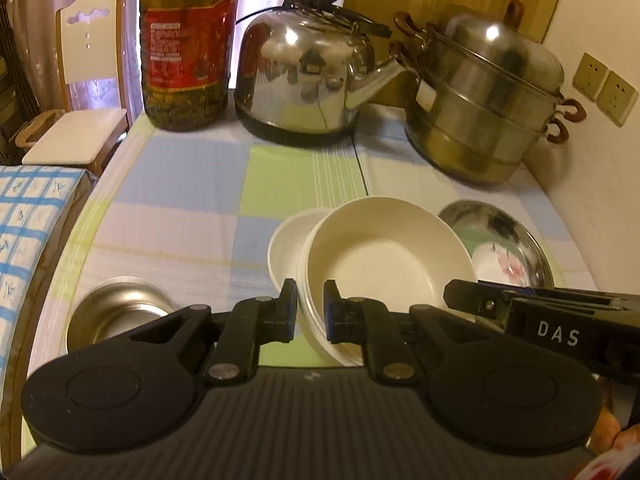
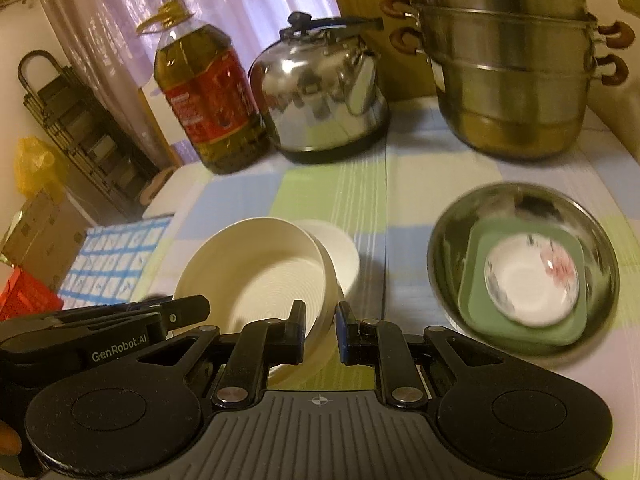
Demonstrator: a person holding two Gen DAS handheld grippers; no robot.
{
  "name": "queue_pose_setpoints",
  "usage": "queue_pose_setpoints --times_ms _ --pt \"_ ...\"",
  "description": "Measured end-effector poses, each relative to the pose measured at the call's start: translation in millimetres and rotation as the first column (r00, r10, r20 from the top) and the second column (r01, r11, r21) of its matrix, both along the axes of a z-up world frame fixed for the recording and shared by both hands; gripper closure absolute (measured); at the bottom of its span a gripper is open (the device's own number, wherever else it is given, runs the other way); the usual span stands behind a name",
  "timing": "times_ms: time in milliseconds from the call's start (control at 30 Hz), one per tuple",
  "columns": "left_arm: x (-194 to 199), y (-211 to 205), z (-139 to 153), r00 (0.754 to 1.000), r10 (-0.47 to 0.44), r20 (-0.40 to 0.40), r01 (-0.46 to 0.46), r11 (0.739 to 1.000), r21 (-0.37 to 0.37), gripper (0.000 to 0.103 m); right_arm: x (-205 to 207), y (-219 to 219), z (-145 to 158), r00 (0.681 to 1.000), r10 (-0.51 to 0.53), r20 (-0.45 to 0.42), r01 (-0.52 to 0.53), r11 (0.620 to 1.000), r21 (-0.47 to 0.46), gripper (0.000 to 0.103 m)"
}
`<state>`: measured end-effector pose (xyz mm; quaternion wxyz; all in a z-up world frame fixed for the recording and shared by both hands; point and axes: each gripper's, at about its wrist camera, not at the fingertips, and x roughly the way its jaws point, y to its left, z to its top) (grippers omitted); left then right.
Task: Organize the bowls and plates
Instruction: 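Lift the cream bowl and lower it into the white bowl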
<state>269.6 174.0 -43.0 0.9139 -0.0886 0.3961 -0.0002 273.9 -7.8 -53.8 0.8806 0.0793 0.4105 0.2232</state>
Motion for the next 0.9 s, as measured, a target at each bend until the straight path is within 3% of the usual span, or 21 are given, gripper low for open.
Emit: queue_pose_setpoints --times_ms 433,900 --pt "47.8 9.6 -16.6 0.999 0.024 -0.029 -0.024 1.0 0.004 0.091 50.2 10.7 -11.6 1.0 -0.017 -0.026 0.018 1.0 0.011 0.086" --pt "68.2 13.0 -36.4 0.997 0.025 -0.066 -0.025 1.0 0.006 0.091 67.6 17.4 -37.9 0.997 -0.027 -0.073 0.026 1.0 -0.007 0.086"
